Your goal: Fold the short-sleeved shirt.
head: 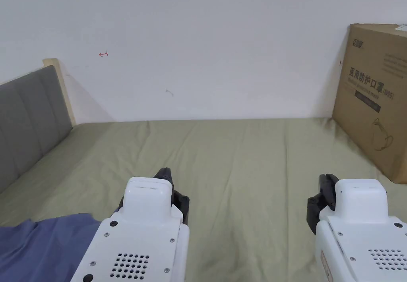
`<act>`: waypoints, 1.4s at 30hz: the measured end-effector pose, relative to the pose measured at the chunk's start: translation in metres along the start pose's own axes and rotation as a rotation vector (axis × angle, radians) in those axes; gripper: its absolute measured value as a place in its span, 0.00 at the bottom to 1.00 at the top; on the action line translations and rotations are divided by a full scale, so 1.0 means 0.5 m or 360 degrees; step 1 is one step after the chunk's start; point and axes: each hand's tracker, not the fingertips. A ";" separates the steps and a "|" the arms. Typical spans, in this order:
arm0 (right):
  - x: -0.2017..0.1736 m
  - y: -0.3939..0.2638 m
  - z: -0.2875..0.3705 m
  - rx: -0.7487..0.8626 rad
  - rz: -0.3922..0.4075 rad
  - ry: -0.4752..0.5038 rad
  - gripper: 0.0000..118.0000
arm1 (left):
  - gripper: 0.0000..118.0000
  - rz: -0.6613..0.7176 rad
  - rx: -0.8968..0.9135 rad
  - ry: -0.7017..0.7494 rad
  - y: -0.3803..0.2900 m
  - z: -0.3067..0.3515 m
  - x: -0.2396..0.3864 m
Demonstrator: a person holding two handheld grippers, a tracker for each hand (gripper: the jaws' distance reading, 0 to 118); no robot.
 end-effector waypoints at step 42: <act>-0.460 0.001 0.000 -0.0140 0.0051 0.1234 0.00 | 0.00 0.0173 -0.0316 0.1041 -0.016 0.263 -0.379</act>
